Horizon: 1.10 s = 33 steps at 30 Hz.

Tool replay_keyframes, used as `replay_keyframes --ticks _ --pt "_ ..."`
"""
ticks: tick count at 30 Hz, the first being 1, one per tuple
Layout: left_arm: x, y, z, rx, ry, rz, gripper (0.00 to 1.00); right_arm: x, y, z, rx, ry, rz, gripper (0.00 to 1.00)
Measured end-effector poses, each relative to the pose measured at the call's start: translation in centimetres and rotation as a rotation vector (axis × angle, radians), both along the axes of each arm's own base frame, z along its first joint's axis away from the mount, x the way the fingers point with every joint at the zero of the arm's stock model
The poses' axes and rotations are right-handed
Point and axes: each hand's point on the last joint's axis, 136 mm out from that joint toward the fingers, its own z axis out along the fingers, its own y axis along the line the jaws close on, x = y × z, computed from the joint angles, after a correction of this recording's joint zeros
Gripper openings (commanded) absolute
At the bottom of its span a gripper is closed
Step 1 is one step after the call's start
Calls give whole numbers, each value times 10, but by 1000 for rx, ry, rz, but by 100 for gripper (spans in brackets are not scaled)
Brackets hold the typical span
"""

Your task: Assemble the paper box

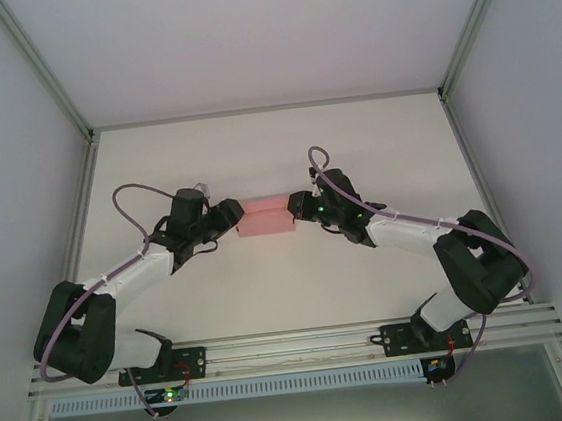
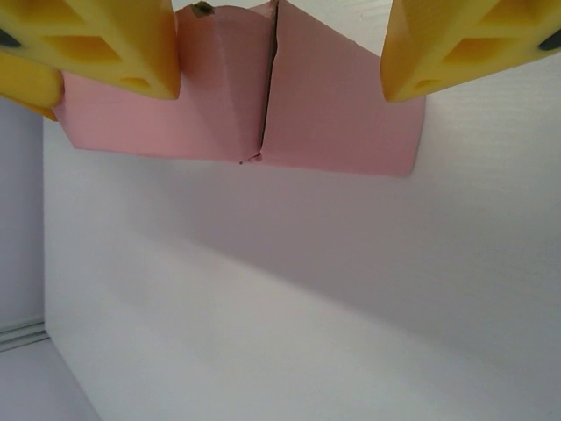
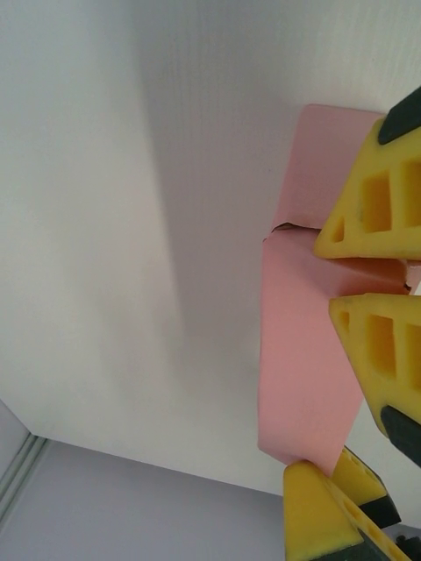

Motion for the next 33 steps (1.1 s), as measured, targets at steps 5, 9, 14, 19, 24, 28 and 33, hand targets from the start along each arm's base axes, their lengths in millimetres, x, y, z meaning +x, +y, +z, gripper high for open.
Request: replay_keyframes --ticks 5,9,14,19,24,28,33 --pt "2 -1 1 -22 -22 -7 36 3 -1 0 8 -9 14 7" --pt "8 -1 1 -42 -35 -17 25 5 0 -1 8 -23 27 4" --pt "15 0 -2 -48 -46 -13 1 9 0 -2 14 -55 28 0" --pt "14 0 -5 -46 -45 -15 0 7 -2 -3 15 -156 35 0" --pt "15 -2 -8 -46 -49 -32 0 5 -1 -4 -49 -253 16 0" --pt "16 -5 -9 -50 -57 -51 0 -3 -4 -3 -120 -298 -33 0" --pt "15 -7 -10 -37 -72 -83 0 -6 -9 -4 -160 -323 -71 0"
